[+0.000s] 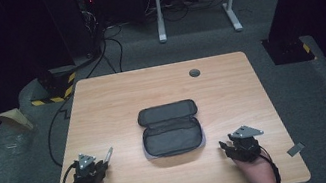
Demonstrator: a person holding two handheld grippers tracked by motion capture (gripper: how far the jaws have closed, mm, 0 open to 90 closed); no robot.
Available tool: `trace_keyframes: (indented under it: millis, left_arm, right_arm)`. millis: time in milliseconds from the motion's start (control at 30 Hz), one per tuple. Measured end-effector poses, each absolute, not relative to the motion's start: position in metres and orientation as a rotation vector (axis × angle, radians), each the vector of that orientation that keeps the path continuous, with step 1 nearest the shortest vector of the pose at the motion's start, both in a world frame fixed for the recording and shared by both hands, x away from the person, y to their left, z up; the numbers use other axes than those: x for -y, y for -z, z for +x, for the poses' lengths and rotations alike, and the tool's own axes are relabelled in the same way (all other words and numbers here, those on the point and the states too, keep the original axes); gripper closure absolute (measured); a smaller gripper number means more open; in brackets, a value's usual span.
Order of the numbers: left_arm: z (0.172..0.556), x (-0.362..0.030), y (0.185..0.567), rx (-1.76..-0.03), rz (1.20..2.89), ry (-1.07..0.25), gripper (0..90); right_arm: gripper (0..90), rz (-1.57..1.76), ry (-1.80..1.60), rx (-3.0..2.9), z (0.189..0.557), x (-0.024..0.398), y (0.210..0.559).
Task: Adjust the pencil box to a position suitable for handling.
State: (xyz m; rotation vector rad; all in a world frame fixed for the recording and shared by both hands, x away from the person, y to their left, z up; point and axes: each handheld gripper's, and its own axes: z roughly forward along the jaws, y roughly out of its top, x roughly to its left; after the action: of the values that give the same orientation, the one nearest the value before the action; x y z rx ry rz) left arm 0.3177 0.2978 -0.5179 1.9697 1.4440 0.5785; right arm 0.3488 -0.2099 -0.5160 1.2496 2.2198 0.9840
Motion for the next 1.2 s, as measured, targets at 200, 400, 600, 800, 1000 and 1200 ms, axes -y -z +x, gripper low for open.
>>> trace_keyframes:
  millis: [200, 400, 600, 800, 1000, 1200]
  left_arm:
    - [0.318, -0.296, 0.519, -1.416, 1.961, -0.557, 78.5]
    - [0.318, -0.296, 0.518, -1.408, 1.956, -0.578, 78.7]
    - [0.314, -0.297, 0.514, -1.372, 1.924, -0.614, 78.8]
    - [0.312, -0.297, 0.509, -1.353, 1.882, -0.626, 78.8]
    - [0.309, -0.294, 0.505, -1.322, 1.863, -0.634, 78.9]
    - [0.305, -0.291, 0.497, -1.292, 1.824, -0.667, 78.9]
  right_arm:
    - [49.9, 1.272, -0.962, -2.227, 0.349, 0.212, 0.519]
    - [49.1, 1.284, -0.955, -2.227, 0.35, 0.212, 0.521]
    - [47.0, 1.276, -0.95, -2.218, 0.351, 0.21, 0.522]
    - [46.3, 1.281, -0.953, -2.207, 0.351, 0.209, 0.523]
    - [46.1, 1.282, -0.95, -2.202, 0.351, 0.208, 0.523]
    - [45.9, 1.286, -0.949, -2.198, 0.35, 0.208, 0.523]
